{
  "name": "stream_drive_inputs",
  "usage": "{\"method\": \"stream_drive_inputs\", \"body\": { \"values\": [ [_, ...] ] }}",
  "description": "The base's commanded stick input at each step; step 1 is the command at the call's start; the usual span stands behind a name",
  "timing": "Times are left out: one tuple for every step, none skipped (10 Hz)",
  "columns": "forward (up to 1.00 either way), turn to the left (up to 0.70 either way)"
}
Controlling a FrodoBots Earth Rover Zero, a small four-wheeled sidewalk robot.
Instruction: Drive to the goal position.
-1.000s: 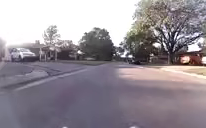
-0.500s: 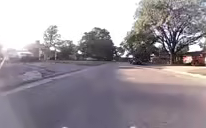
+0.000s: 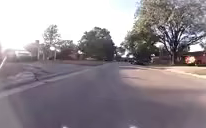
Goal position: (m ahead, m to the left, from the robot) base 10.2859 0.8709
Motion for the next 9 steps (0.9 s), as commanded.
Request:
{"method": "stream_drive_inputs", "body": {
  "values": [
    [1.00, 0.02],
    [1.00, 0.02],
    [1.00, 0.01],
    [1.00, 0.01],
    [1.00, 0.02],
    [1.00, 0.02],
    [1.00, 0.00],
    [1.00, 0.02],
    [1.00, 0.02]
  ]
}}
